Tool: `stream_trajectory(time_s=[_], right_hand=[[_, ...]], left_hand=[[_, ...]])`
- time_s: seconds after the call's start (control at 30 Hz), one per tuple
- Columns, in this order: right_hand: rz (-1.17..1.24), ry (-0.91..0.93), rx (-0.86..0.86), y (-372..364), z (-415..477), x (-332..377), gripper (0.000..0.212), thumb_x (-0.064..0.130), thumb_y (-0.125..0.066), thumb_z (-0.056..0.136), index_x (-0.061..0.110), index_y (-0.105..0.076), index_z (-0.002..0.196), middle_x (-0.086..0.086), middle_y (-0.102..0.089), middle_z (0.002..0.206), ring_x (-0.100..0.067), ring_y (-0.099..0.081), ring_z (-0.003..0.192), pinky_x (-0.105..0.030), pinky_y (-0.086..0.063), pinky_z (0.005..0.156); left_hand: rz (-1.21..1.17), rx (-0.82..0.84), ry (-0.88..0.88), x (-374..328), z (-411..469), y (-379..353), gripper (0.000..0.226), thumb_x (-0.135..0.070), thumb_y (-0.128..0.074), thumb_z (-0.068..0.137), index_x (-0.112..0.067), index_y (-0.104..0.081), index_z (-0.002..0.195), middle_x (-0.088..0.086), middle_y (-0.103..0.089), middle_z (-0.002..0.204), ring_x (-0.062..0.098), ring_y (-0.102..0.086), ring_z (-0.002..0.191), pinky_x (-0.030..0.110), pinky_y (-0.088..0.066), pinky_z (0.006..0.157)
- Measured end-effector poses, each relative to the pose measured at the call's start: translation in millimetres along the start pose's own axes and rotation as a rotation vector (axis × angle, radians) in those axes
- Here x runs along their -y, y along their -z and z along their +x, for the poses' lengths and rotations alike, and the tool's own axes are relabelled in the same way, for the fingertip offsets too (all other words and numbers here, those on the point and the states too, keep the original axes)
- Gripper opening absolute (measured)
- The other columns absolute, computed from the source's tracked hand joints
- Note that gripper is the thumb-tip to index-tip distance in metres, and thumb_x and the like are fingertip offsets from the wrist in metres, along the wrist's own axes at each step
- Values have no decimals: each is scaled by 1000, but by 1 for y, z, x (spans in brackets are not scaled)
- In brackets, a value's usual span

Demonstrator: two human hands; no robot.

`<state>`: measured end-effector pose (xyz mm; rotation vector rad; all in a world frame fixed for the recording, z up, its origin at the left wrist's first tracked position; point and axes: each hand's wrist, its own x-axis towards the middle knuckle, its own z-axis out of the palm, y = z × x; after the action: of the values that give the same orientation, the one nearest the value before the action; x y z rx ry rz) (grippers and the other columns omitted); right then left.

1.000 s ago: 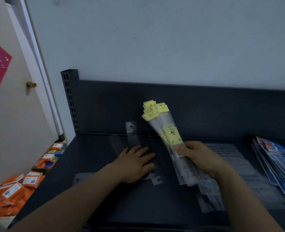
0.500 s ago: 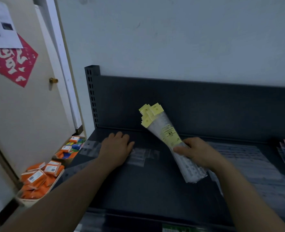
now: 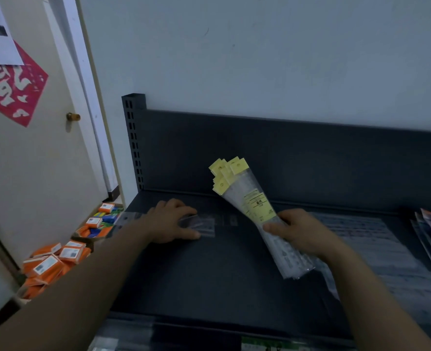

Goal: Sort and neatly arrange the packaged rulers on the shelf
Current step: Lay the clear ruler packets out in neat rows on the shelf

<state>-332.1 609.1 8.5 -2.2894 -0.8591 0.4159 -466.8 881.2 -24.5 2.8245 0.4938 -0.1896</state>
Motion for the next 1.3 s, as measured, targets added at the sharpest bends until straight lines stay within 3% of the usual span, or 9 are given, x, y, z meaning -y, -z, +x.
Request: stream_trajectory(time_s=[0.33,0.5,0.6,0.83,0.97,1.03,1.13,1.2,1.3], right_hand=[[-95,27,-21,14,-7,-6,19,37,-65,86,22,-60,76,9,-53,61,3,-45,44,-12,-31,43],[-121,13,-11,20,-6,-12,22,41,-67,84,19,-67,86,-7,-64,73,-10,-52,58,-27,-38,55],[-117,23,-7,21,-3,-10,18,40,-67,85,23,-65,80,4,-55,61,-6,-46,52,-24,-35,52],[-114,58,27,24,4,-5,18,40,-70,82,22,-68,81,11,-51,52,-2,-43,46,-23,-34,49],[-147,105,65,25,6,0,14,37,-73,80,32,-70,93,11,-68,75,0,-60,63,-24,-50,61],[-175,130,81,25,7,3,21,37,-76,76,36,-70,96,14,-70,85,-1,-65,76,-29,-55,74],[-275,153,98,18,10,10,30,40,-77,72,39,-68,101,19,-69,89,-1,-63,83,-29,-54,78],[-386,181,83,6,12,17,37,43,-76,72,41,-66,107,22,-66,93,-1,-61,87,-24,-51,77],[-534,227,8,-10,13,24,47,52,-74,69,42,-62,113,21,-66,103,-2,-60,93,-25,-51,79]], left_hand=[[89,-211,42,19,56,-1,51,-56,-41,95,-38,-40,142,3,-36,143,31,-34,127,41,-32,107],[-36,-265,-53,22,72,5,50,-43,-54,93,-23,-48,138,5,-50,133,27,-46,118,34,-35,101],[-128,-291,-119,24,70,10,50,-31,-63,91,-14,-50,136,7,-54,130,22,-50,117,27,-35,98],[-225,-188,-102,31,67,19,59,-28,-71,86,-21,-48,139,0,-53,139,14,-50,125,22,-34,102],[-271,-224,-79,35,62,17,54,-35,-67,88,-21,-51,137,-1,-55,136,14,-52,122,27,-38,103],[-441,-417,-74,33,55,23,35,-34,-52,97,-19,-59,129,3,-60,130,15,-56,114,29,-41,99],[-965,-579,-108,18,36,41,43,-57,-36,96,-29,-61,116,0,-64,122,16,-59,112,36,-43,100],[-916,-436,-230,2,21,49,52,-75,-49,78,-39,-62,113,-13,-65,117,9,-59,113,28,-42,97],[-375,-88,-293,-27,-2,38,69,-62,-75,65,-34,-58,126,-19,-60,120,-1,-56,109,22,-43,96]])
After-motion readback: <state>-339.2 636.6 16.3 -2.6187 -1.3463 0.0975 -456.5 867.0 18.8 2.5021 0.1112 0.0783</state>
